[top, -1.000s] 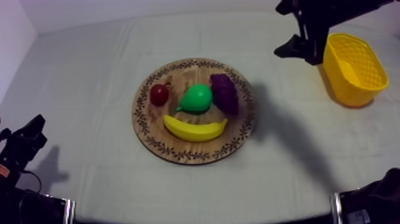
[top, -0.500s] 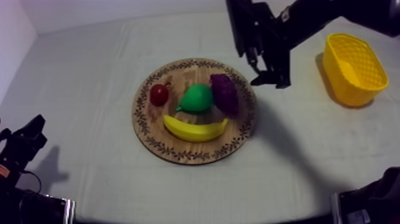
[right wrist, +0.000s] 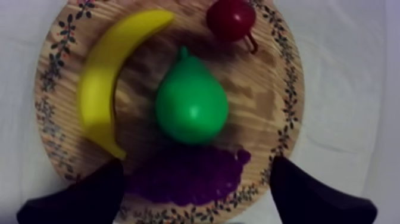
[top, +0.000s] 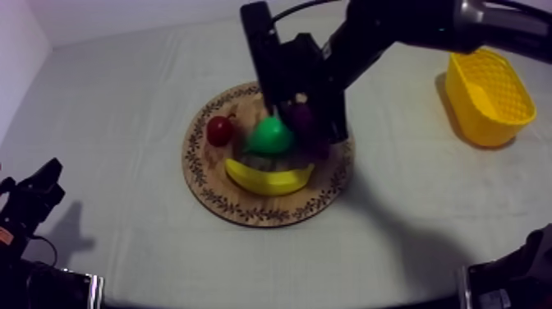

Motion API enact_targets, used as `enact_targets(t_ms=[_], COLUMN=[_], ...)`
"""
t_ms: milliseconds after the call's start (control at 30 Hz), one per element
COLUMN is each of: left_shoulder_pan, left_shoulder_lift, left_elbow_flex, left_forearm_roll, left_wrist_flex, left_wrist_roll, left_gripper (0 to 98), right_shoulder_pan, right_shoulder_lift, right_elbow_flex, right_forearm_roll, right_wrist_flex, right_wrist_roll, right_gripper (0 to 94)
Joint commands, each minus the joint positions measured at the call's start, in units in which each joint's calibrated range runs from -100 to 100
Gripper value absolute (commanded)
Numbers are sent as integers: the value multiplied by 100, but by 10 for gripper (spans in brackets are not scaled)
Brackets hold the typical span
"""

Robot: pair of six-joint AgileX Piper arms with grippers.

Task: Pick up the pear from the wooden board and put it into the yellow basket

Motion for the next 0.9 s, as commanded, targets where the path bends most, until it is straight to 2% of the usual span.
enact_targets(t_ms=[0, 533, 867], left_shoulder_pan=[1, 1, 1], left_shoulder_lift=[0, 0, 0], left_elbow_flex=[2, 2, 2], left_forearm_roll=[2, 2, 2], left_wrist_flex=[1, 1, 1], left_wrist_roll=[-2, 1, 1], left_gripper=[1, 1, 1], right_shoulder_pan=[-53, -144, -194], right_shoulder_lift=[225, 1426, 1822], right_elbow_flex=[-83, -672, -859], right_forearm_roll=[49, 388, 467], right_wrist_flex=[-79, -788, -951], right_wrist_roll=[-59, -587, -700], right_gripper=[776, 740, 731])
